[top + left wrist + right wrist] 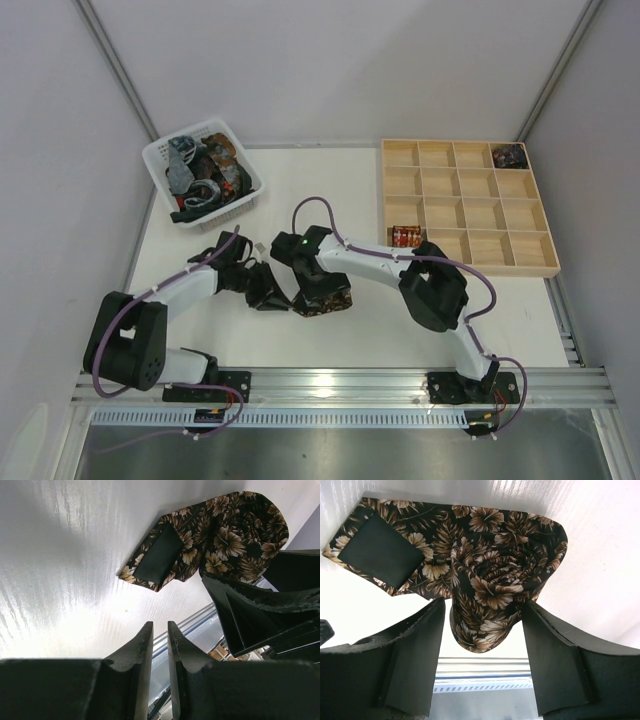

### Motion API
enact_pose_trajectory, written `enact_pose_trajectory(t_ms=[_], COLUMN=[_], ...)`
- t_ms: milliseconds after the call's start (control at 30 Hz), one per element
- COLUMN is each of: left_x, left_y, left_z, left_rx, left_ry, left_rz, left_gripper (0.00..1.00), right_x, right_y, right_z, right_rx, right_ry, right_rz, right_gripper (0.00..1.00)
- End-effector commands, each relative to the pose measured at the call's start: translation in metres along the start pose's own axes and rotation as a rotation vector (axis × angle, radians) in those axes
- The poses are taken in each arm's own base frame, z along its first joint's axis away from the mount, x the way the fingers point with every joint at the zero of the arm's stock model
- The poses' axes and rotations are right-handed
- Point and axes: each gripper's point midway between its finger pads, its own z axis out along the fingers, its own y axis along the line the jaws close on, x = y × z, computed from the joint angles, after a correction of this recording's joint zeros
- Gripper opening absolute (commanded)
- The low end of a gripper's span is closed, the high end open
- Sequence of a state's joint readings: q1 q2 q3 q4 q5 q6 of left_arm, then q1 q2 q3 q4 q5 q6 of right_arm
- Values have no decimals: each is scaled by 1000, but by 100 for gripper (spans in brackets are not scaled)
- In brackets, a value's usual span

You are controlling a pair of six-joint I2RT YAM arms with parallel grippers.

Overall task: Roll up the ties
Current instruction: Roll the tie

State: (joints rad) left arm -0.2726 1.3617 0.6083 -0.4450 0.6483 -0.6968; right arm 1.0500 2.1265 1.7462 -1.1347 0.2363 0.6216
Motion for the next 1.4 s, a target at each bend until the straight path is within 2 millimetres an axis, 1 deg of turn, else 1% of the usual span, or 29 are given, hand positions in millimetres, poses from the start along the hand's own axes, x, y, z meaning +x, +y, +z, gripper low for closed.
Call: enact_pose_trajectory(t_ms=[0, 267, 433, 600, 867, 1000, 1067, 1167, 1233, 1267, 1300, 1333, 1367], left_x=[-2, 3, 2, 2, 5, 6, 6, 5, 2, 2, -1, -5, -6], left_y=[1, 6, 4, 5, 12, 17, 20, 25, 29, 33, 32, 32, 35], left_z=[-8, -6, -7, -8, -7, -7, -7, -1, 3, 7, 9, 10, 13], left_rx=[4, 2, 8, 1, -16, -29, -33, -46, -64, -74, -73, -76, -86], left_ry=[-34, -31, -33, -37, -39, -47, -50, -40, -36, -21, -24, -33, -25], left_rz=[23, 14, 14, 19, 4, -10, -10, -23, -36, -48, -47, -48, -62], left_gripper=[23, 22, 22, 22, 22, 22, 21, 20, 19, 17, 15, 15, 13], right_x=[-15, -20, -21, -23, -16, -17, -20, -19, -19, -20, -22, -26, -28], right_y=[4, 3, 12, 20, 39, 46, 48, 53, 53, 50, 50, 48, 46], right_z=[-23, -32, -30, -36, -29, -23, -24, -19, -20, -20, -24, -32, -34], right_rx=[-21, -23, -61, -84, -141, -155, -163, -180, -180, -172, -177, -183, -186], right_ry=[-74, -103, -99, -112, -81, -78, -86, -82, -86, -91, -103, -125, -137], right_rz=[-12, -18, -25, -40, -78, -96, -103, -119, -116, -116, -114, -109, -105], right_gripper=[67, 68, 67, 67, 66, 65, 65, 65, 65, 65, 65, 66, 66])
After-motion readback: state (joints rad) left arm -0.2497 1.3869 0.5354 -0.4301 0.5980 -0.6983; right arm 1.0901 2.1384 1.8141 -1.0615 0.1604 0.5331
